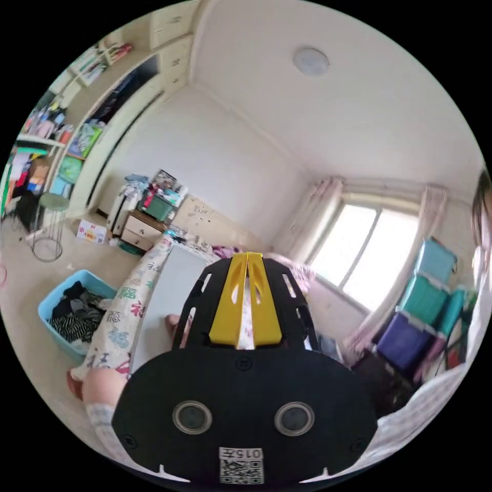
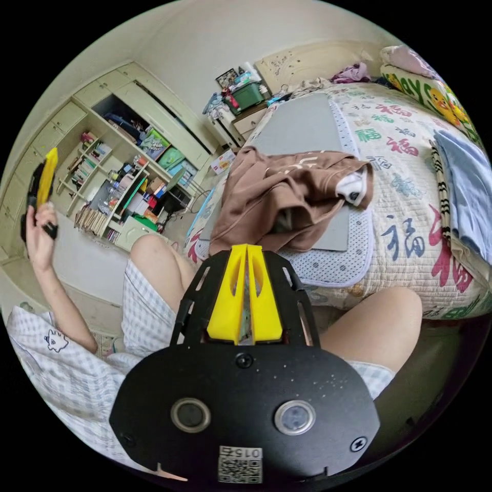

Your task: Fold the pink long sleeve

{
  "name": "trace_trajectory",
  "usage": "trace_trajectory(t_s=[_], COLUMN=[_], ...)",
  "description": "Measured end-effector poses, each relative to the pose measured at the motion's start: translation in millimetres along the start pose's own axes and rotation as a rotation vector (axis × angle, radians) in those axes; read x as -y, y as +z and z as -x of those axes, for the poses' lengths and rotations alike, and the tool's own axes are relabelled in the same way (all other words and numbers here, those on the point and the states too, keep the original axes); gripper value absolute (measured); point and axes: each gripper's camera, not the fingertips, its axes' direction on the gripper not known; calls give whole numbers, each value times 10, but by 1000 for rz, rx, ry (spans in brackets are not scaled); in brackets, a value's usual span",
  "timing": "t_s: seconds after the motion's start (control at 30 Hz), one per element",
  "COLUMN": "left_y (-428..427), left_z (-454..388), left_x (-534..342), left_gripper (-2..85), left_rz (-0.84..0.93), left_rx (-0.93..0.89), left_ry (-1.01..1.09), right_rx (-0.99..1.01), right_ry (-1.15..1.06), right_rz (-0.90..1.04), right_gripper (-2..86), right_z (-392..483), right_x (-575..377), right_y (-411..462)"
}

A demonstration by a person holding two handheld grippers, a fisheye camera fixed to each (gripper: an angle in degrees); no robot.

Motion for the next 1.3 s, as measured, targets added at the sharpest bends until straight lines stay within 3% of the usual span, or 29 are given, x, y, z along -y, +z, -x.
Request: trace_trajectory(t_s=[0.13,0.27,0.43,0.5,0.6,0.73,0.9,1.17,1.3], left_y=[893,1713,2234,2556,2844,2800,2749,2732,2749], left_z=[482,386,56,125,244,250,263,112,-1], left_x=[-633,-1202,-1293,-1365,-1469,-1502,-1490,-1422,-1440], left_gripper=[4,64,64,6,-4,-8,-8,-8,-8], left_rz=[277,481,549,663,794,728,717,709,722], left_rx=[-221,-191,-144,-33,3,29,6,-15,-24], left_ry=[17,47,164,95,-47,-109,-205,-229,-227], right_rx=[-67,-88,-14,-82,-50,30,255,447,447], right_ry=[61,145,217,316,367,436,296,267,264], right_rz=[-76,-138,-190,-184,-102,-84,-119,-203,-245], right_gripper=[27,52,36,38,44,9,-4,-5,-5], right_z=[-224,-503,-579,-400,-9,589,1477,1718,1717], right_x=[171,379,590,778,1100,1368,1564,1462,1408], right_y=[-117,-171,-265,-346,-423,-663,-1174,-1576,-1706])
